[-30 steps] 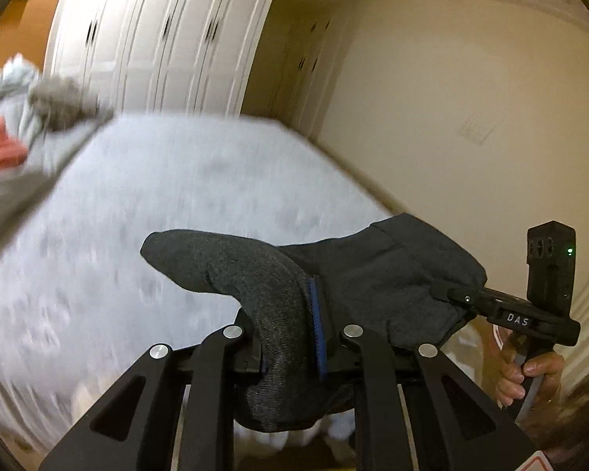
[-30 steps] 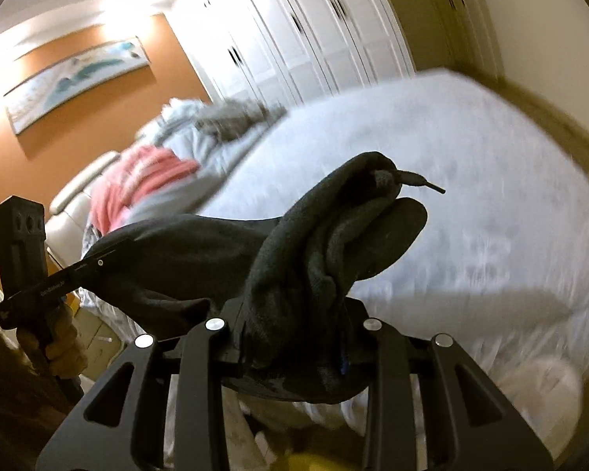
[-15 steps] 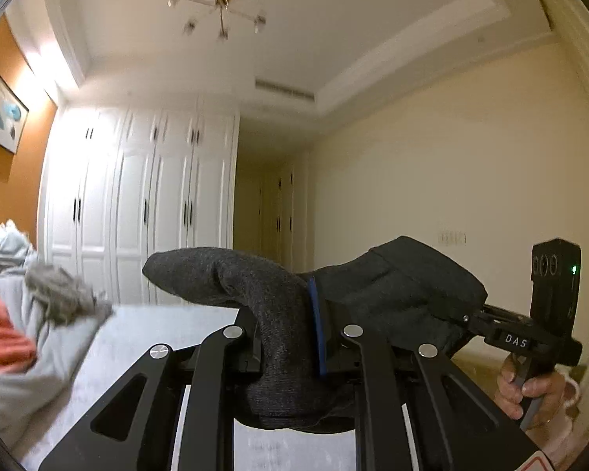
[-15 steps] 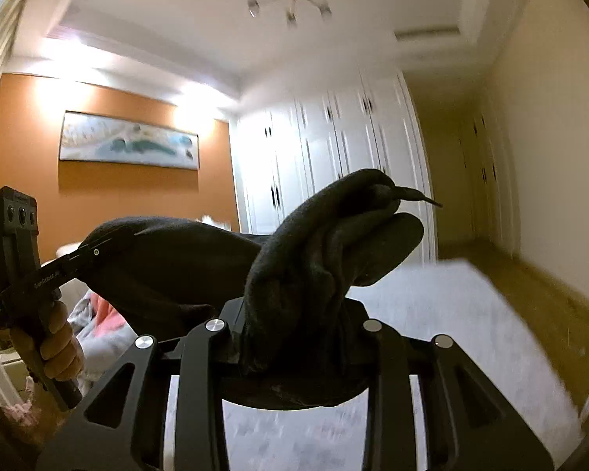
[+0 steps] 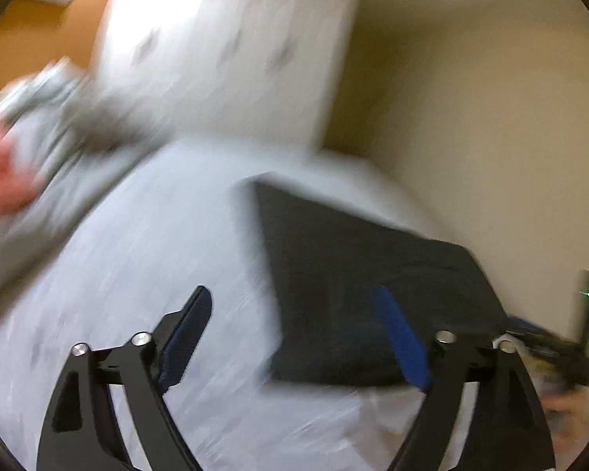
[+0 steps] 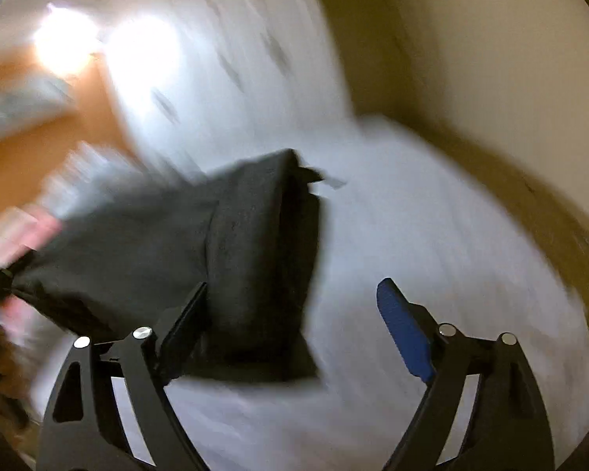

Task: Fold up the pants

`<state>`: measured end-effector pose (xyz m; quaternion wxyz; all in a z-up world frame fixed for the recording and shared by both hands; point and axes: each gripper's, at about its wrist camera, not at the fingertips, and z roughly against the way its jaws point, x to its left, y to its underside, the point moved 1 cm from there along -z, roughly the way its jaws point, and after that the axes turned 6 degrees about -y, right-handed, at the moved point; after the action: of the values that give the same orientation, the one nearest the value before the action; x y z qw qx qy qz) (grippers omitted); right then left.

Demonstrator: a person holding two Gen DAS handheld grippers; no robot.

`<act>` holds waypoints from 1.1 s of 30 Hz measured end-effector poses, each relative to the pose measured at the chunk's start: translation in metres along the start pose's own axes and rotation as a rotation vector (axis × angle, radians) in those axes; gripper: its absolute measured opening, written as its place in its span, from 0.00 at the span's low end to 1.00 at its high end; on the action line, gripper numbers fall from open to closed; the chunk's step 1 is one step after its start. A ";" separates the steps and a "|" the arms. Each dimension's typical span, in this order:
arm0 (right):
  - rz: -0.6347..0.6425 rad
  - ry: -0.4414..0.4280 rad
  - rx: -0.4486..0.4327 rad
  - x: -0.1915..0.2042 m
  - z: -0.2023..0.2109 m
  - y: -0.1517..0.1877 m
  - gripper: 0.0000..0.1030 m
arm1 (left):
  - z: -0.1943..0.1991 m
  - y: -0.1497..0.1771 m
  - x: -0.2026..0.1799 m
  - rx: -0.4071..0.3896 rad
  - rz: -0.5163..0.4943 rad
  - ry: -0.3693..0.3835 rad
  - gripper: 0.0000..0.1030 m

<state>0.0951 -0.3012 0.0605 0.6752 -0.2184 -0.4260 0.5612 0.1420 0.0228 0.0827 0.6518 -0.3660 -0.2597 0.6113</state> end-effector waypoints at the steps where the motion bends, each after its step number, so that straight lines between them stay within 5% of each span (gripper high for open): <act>1: -0.026 0.054 0.098 -0.016 -0.026 0.024 0.62 | -0.028 0.025 0.009 0.086 -0.001 -0.026 0.64; 3: -0.121 0.030 0.217 -0.048 -0.056 0.070 0.62 | -0.058 0.065 0.027 0.194 0.026 -0.016 0.64; 6: -0.200 0.009 0.302 -0.066 -0.070 0.081 0.66 | -0.069 0.088 0.039 0.235 0.067 -0.005 0.64; 8: -0.195 -0.025 0.257 -0.064 -0.071 0.072 0.86 | -0.077 0.090 0.038 0.255 0.099 0.026 0.66; 14: -0.319 -0.157 0.240 -0.065 -0.107 0.053 0.87 | -0.121 0.072 0.049 0.262 0.219 0.010 0.77; 20: -0.345 -0.117 0.330 -0.056 -0.152 0.069 0.91 | -0.192 0.085 0.075 0.437 0.450 0.088 0.77; 21: -0.360 -0.134 0.358 -0.056 -0.163 0.075 0.92 | -0.192 0.086 0.073 0.425 0.456 0.095 0.75; 22: -0.344 -0.132 0.352 -0.053 -0.166 0.077 0.78 | -0.193 0.086 0.071 0.405 0.446 0.098 0.64; 23: -0.294 -0.121 0.343 -0.047 -0.166 0.075 0.38 | -0.197 0.084 0.066 0.406 0.429 0.153 0.41; 24: -0.222 -0.174 0.372 -0.037 -0.169 0.070 0.36 | -0.199 0.084 0.065 0.431 0.441 0.181 0.21; 25: -0.201 -0.174 0.367 -0.032 -0.166 0.065 0.28 | -0.195 0.082 0.065 0.421 0.470 0.187 0.19; 30: -0.131 -0.260 0.295 -0.022 -0.120 0.026 0.27 | -0.142 0.065 0.057 0.352 0.398 0.259 0.17; 32: -0.064 -0.185 0.304 -0.027 -0.117 0.029 0.51 | -0.145 0.076 0.052 0.403 0.346 0.218 0.20; 33: -0.034 -0.119 0.335 -0.033 -0.123 0.040 0.54 | -0.150 0.088 0.049 0.427 0.287 0.125 0.20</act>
<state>0.1730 -0.2989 -0.0486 0.6852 -0.0619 -0.3692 0.6247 0.2124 0.0458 -0.0819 0.6355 -0.2902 -0.0295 0.7149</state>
